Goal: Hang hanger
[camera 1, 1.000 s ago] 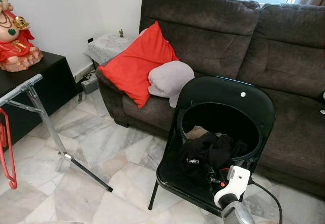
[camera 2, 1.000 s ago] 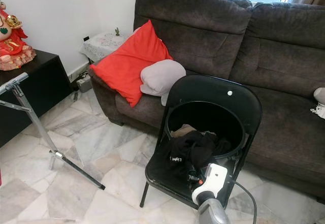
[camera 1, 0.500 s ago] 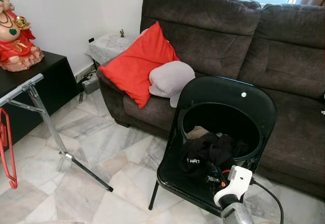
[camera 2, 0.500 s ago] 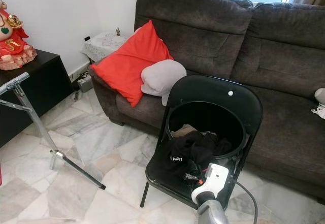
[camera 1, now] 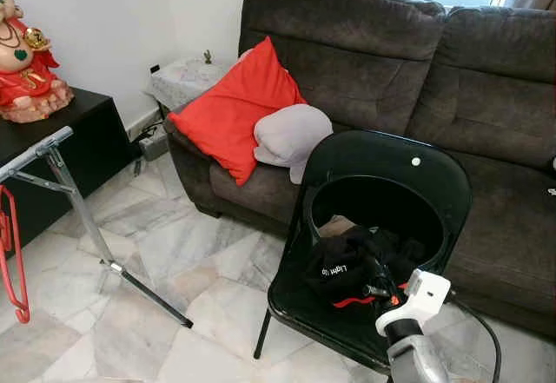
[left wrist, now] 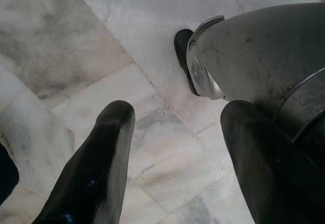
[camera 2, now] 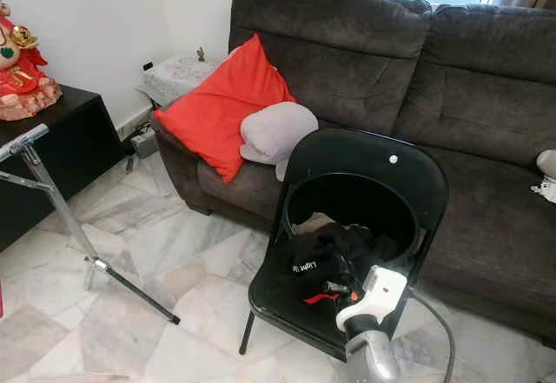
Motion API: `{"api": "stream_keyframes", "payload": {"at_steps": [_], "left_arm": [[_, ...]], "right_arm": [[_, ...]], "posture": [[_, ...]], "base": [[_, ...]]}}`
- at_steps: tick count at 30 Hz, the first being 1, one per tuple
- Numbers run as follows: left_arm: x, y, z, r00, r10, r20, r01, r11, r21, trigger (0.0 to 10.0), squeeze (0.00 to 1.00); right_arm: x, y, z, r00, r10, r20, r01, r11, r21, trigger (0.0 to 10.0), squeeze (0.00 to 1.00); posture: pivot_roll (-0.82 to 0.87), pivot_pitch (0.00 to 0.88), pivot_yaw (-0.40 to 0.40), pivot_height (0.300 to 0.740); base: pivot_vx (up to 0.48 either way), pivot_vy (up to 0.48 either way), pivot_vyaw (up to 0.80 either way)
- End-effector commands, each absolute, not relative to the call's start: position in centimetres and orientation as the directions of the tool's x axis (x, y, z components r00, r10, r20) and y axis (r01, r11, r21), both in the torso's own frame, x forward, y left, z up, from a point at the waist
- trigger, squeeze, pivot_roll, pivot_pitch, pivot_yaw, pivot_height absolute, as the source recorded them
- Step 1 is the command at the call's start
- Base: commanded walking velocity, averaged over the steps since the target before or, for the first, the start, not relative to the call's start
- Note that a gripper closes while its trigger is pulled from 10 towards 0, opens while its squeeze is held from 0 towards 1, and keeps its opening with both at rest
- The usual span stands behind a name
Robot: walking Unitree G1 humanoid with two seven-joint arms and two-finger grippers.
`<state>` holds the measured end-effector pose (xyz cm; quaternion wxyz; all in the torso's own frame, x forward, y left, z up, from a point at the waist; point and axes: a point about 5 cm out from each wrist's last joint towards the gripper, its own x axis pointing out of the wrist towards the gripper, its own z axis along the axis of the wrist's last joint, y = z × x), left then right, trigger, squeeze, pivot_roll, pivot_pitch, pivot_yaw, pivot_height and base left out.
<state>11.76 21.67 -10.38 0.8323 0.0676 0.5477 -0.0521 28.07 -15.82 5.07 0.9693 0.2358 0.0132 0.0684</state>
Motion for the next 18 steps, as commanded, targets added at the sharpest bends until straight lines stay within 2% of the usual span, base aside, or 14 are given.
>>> {"api": "stream_keyframes", "payload": {"at_steps": [1, 6, 11, 18], "left_arm": [[11.3, 22.0, -10.5, 0.371, -0.002, -0.929, 0.177, 0.982, 0.069, 10.0, 0.0], [11.3, 22.0, -10.5, 0.371, -0.002, -0.929, 0.178, 0.982, 0.069, 10.0, 0.0], [11.3, 21.9, -10.5, 0.372, -0.004, -0.928, 0.177, 0.982, 0.067, 10.0, 0.0], [11.3, 21.9, -10.5, 0.373, -0.002, -0.928, 0.176, 0.982, 0.069, 10.0, 0.0]], "right_arm": [[28.6, -15.3, 6.3, 0.987, 0.151, 0.051, -0.157, 0.87, 0.467, 0.0, 0.0], [28.7, -15.1, 6.8, 0.986, 0.155, 0.066, -0.167, 0.855, 0.492, 0.0, 0.0], [28.9, -15.1, 5.6, 0.987, 0.162, -0.022, -0.132, 0.869, 0.477, 0.0, 0.0], [29.8, -15.8, 6.1, 0.992, 0.117, -0.04, -0.082, 0.87, 0.486, 0.0, 0.0]], "posture": [[0.06, 0.035, 0.021, 0.74], [0.06, 0.038, 0.022, 0.74], [0.07, 0.039, 0.021, 0.74], [0.06, 0.04, 0.022, 0.74]], "base": [[0.0, 0.0, 0.0], [0.0, 0.0, 0.0], [0.0, 0.0, 0.0], [0.0, 0.0, 0.0]]}}
